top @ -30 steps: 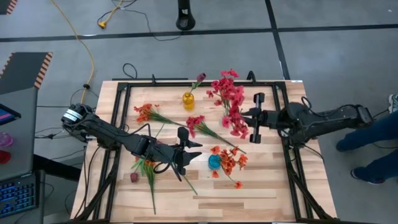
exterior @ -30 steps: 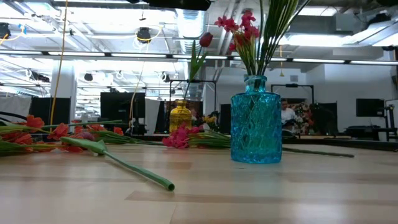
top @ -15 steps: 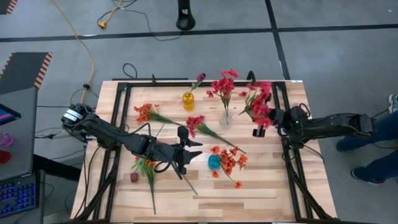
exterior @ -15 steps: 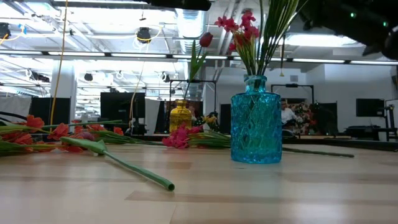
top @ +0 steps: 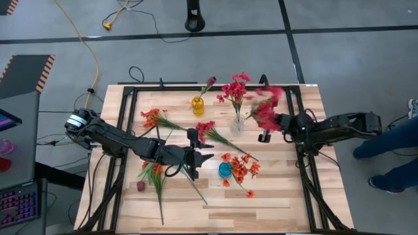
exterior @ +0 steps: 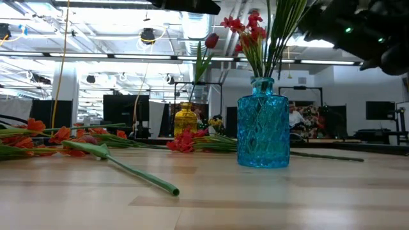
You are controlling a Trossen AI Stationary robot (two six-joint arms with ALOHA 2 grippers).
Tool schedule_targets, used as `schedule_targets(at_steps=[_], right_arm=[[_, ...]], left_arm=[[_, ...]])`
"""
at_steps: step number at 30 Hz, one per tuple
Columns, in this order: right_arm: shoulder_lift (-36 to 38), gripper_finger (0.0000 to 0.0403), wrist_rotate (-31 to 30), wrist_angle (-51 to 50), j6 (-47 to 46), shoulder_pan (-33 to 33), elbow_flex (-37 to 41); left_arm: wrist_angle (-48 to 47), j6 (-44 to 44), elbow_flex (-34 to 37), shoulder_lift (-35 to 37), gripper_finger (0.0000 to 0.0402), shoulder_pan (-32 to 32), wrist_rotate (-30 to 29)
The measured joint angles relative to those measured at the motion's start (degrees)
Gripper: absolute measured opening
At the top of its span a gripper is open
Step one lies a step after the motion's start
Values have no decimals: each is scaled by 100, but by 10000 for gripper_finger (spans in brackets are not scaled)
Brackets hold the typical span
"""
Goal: Sort flowers into vase by color
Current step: Put the bottom red flowers into the transparent vase
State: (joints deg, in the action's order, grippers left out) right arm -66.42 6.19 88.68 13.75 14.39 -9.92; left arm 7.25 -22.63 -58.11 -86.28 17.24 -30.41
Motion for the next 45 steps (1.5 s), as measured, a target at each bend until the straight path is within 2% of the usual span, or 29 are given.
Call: schedule_targets(at_steps=[12, 45], right_arm=[[-795, 25, -10, 116, -21, 5, -358], [-795, 25, -31, -687, -21, 151, -356]], left_arm=[[-17, 4, 0, 0, 139, -27, 63], [-26, 105, 0, 0, 139, -27, 155]])
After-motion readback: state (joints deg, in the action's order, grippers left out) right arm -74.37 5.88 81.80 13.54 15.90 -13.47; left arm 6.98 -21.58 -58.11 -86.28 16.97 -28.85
